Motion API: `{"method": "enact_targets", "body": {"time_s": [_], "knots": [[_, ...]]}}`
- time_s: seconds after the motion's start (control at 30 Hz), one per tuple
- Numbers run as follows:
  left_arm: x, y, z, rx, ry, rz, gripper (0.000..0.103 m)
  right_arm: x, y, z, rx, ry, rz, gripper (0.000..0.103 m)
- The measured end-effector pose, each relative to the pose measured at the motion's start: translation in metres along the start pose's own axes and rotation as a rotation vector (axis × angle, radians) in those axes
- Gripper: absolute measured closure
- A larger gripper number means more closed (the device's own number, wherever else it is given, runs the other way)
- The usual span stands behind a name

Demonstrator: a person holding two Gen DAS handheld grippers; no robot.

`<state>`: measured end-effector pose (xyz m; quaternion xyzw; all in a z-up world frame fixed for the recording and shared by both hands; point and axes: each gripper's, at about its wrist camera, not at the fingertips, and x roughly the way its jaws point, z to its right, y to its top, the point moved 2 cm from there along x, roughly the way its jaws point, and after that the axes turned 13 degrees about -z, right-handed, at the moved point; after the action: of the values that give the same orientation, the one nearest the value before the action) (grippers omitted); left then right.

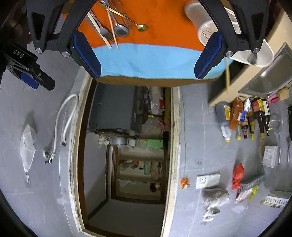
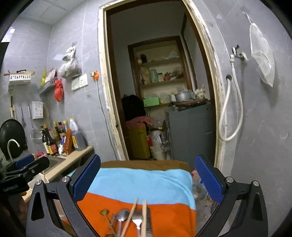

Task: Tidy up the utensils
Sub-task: 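Move both tools back to the utensils on the cloth, then grasp the gold spoon with the left tool while the right tool grasps a chopstick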

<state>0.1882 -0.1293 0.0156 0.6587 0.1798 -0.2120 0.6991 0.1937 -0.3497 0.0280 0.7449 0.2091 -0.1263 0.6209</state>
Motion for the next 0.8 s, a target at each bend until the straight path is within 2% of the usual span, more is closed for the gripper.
{"method": "enact_targets", "body": {"time_s": [0.37,0.47,0.57,0.67,0.7,0.8], "knots": [[0.053,-0.034,0.014,-0.074,-0.027,-0.197,0.002,0.061,-0.043,0.043,0.019,0.026,-0.227,0.001],[0.071,-0.044,0.014,-0.092,-0.012,-0.269,0.014,0.079,-0.055,0.048,0.025,0.047,-0.289,0.003],[0.093,-0.054,0.008,-0.129,-0.008,-0.363,0.026,0.100,-0.067,0.049,0.022,0.064,-0.347,0.012],[0.114,-0.068,-0.002,-0.195,-0.029,-0.472,0.037,0.117,-0.075,0.046,0.014,0.076,-0.397,0.030],[0.119,-0.072,-0.005,-0.210,-0.040,-0.506,0.044,0.124,-0.078,0.045,0.009,0.081,-0.420,0.037],[0.134,-0.085,-0.005,-0.218,-0.062,-0.605,0.056,0.146,-0.090,0.039,-0.011,0.085,-0.492,0.052]]}}
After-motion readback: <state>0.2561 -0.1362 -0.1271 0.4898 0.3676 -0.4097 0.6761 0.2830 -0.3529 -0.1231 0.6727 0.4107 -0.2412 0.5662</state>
